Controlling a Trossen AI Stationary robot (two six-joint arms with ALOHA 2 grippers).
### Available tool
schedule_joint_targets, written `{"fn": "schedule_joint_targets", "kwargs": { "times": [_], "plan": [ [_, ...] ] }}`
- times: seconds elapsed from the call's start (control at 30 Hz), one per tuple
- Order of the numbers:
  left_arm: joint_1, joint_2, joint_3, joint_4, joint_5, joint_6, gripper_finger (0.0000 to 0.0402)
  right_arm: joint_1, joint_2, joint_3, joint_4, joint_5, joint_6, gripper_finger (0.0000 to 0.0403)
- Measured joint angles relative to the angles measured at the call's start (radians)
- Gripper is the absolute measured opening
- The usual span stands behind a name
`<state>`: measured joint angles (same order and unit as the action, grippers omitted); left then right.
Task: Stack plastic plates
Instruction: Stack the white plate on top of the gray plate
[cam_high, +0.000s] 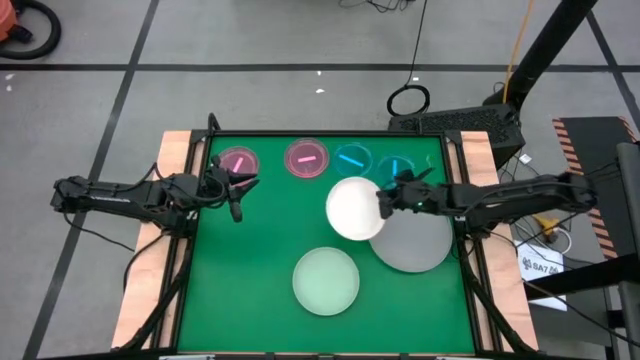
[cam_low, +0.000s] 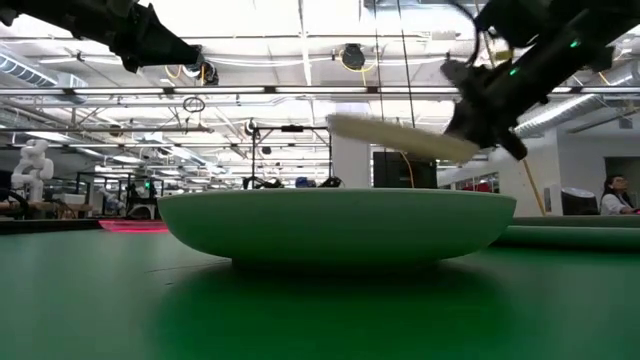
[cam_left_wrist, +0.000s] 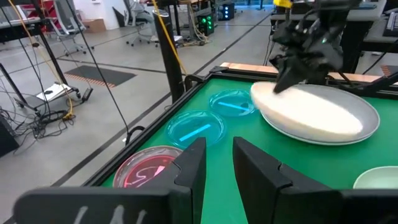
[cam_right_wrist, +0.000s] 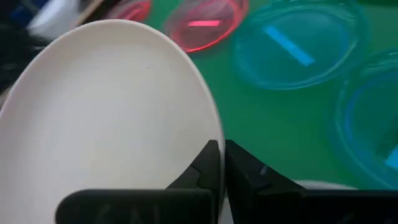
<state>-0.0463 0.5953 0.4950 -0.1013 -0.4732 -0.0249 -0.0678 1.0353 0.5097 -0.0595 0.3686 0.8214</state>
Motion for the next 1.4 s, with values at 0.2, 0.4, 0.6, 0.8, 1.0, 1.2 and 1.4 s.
{"fn": "schedule_joint_targets", "kwargs": {
  "times": [0.2,0.4,0.6,0.8,1.0,1.2,1.4],
  "plan": [
    [0.001,0.000,0.000,0.002,0.000,0.038,0.0088,-0.043,0.202,0.048,0.099,-0.005,0.002,0.0004],
    [0.001,0.000,0.000,0.043,0.000,0.083,0.0088,-0.086,0.353,0.156,0.085,-0.060,0.004,0.0004],
    [0.002,0.000,0.000,0.083,-0.001,0.134,0.0088,-0.125,0.460,0.247,0.065,-0.110,0.004,0.0004],
    [0.002,0.000,0.000,0.111,0.000,0.165,0.0088,-0.130,0.543,0.290,0.056,-0.138,-0.007,0.0004],
    [0.002,0.000,0.000,0.113,0.000,0.189,0.0088,-0.130,0.575,0.290,0.028,-0.137,-0.014,0.0011],
    [0.002,0.000,0.000,0.114,0.000,0.201,0.0088,-0.130,0.583,0.290,0.020,-0.136,-0.016,0.0016],
    [0.002,0.000,0.000,0.114,0.000,0.201,0.0088,-0.130,0.583,0.290,0.018,-0.136,-0.022,0.0019]
  ]
}}
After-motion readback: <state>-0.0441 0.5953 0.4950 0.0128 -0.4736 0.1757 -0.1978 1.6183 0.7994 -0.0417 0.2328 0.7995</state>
